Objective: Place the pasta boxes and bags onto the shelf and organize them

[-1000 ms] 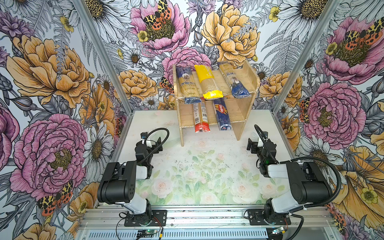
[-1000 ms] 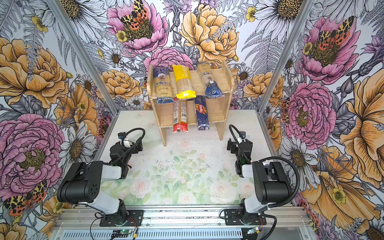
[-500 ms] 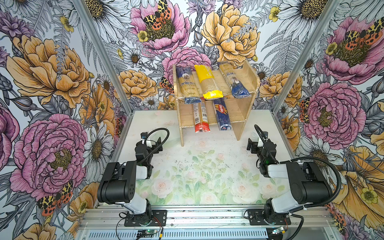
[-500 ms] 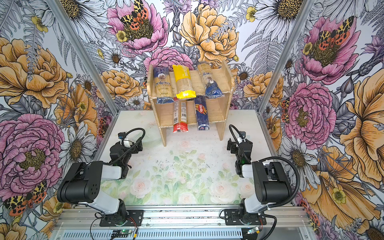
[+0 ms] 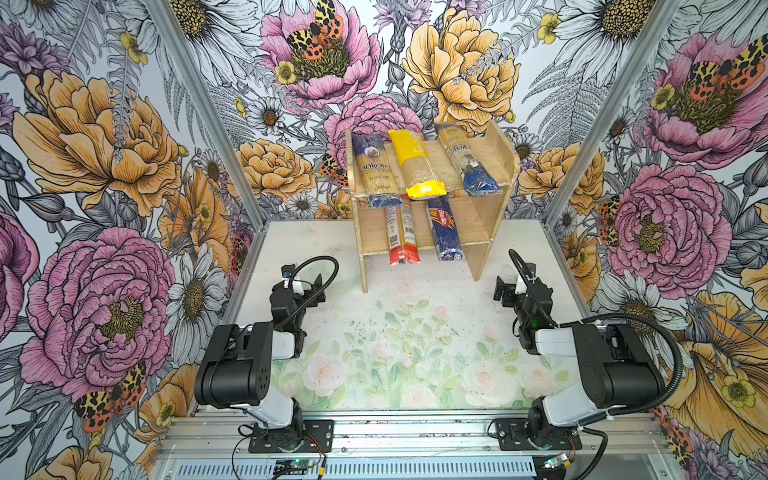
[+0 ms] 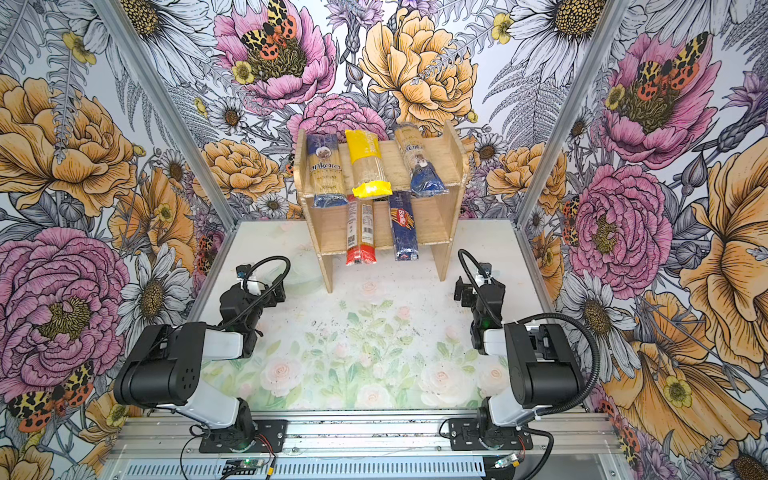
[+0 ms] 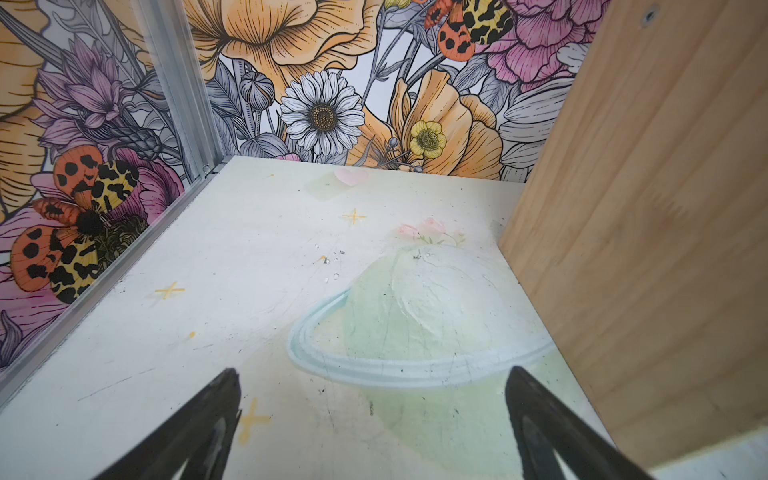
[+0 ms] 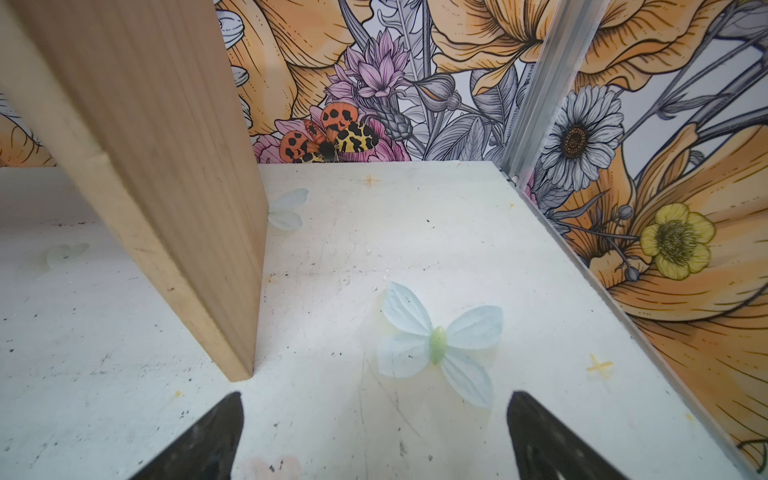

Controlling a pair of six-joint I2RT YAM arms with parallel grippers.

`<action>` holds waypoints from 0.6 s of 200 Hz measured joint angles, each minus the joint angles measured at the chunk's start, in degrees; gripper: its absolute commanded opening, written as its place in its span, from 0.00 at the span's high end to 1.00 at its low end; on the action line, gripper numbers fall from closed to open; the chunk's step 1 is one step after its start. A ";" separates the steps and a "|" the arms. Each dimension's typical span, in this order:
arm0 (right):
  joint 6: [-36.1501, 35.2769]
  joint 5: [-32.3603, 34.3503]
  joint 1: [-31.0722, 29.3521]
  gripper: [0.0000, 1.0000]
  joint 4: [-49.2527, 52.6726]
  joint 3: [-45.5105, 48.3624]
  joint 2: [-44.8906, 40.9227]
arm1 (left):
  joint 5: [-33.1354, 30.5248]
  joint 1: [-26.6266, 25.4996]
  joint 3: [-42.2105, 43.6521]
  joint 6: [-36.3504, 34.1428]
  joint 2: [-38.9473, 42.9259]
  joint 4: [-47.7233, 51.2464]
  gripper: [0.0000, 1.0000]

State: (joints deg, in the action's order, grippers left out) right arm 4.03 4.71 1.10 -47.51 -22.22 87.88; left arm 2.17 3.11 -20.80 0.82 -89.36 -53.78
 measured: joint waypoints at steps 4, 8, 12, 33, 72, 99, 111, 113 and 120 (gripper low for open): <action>0.00 0.00 0.00 0.01 0.00 0.00 0.00 | 0.00 0.00 0.00 0.00 0.00 0.00 0.01; 0.00 0.00 0.00 0.01 0.00 0.00 0.00 | 0.00 0.00 0.00 0.00 0.00 0.00 0.01; 0.00 0.00 0.00 0.01 0.00 0.00 0.00 | 0.00 0.00 0.00 0.00 0.00 0.00 0.01; 0.00 0.00 0.00 0.00 0.00 0.00 0.00 | 0.00 0.00 0.00 0.00 0.00 0.00 0.01; 0.02 0.00 0.00 0.01 0.00 0.00 0.00 | 0.00 0.00 0.00 -0.20 0.00 0.00 0.01; 0.00 0.00 0.00 0.00 0.00 0.00 0.00 | 0.00 0.00 0.00 -0.37 0.00 0.02 0.01; 0.00 0.00 0.00 0.01 0.00 0.00 0.00 | 0.00 0.00 0.00 -0.37 0.00 0.00 0.01; 0.00 0.00 0.00 0.00 0.00 0.00 0.00 | 0.00 0.00 0.00 -0.39 0.00 0.00 0.01; 0.00 0.00 0.00 0.01 0.00 0.00 0.00 | 0.00 0.00 0.00 -0.37 0.00 0.00 0.01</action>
State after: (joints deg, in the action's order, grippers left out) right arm 4.03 4.71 1.10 -47.51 -22.22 87.88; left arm 2.17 3.11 -20.80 0.45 -89.36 -53.78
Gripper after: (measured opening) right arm 0.995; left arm 0.988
